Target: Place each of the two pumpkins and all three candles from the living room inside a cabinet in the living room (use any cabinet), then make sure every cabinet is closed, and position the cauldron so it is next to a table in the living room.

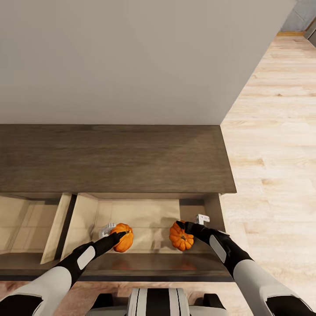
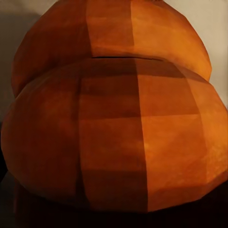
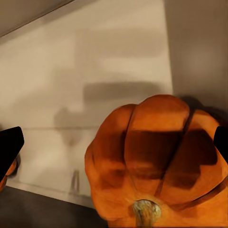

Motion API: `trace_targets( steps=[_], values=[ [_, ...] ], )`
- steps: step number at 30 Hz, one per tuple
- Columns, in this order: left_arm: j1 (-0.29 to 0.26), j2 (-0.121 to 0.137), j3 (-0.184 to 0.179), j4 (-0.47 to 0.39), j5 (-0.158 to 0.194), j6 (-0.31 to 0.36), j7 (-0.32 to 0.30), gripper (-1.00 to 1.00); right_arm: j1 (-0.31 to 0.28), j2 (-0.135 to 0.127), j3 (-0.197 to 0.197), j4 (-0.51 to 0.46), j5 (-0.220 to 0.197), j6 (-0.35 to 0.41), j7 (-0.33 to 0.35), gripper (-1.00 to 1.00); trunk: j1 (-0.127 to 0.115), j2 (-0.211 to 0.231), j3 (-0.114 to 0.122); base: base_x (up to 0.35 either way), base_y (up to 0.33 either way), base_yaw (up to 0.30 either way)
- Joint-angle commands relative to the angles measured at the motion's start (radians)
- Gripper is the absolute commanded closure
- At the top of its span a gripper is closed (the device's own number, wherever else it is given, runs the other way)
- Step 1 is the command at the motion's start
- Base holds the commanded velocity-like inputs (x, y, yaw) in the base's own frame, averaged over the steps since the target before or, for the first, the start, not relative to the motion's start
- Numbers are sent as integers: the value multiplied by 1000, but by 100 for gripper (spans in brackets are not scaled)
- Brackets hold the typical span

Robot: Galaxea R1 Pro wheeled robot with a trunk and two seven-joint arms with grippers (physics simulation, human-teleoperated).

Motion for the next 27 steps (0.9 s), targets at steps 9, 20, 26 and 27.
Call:
trace_targets(
  steps=[9, 20, 26, 27],
  values=[
    [2, 2, 15, 46, 0, -44, -4, -100, 0, 0, 0, 0, 0, 0, 1, -100, 2, 0, 0, 0, 0, 0],
    [2, 9, 15, 26, 1, -134, -17, -100, 0, 1, 0, 0, 0, 0, 1, -100, 2, 0, 0, 0, 0, 0],
    [2, 58, 14, 24, 4, -141, -28, -100, 0, 0, 0, -1, 0, 0, 2, -100, 2, 0, 0, 0, 0, 0],
    [2, 61, 15, 25, 4, -141, -29, -100, 0, 0, 0, -1, -1, 1, 2, -100, 2, 0, 0, 0, 0, 0]
  ],
)
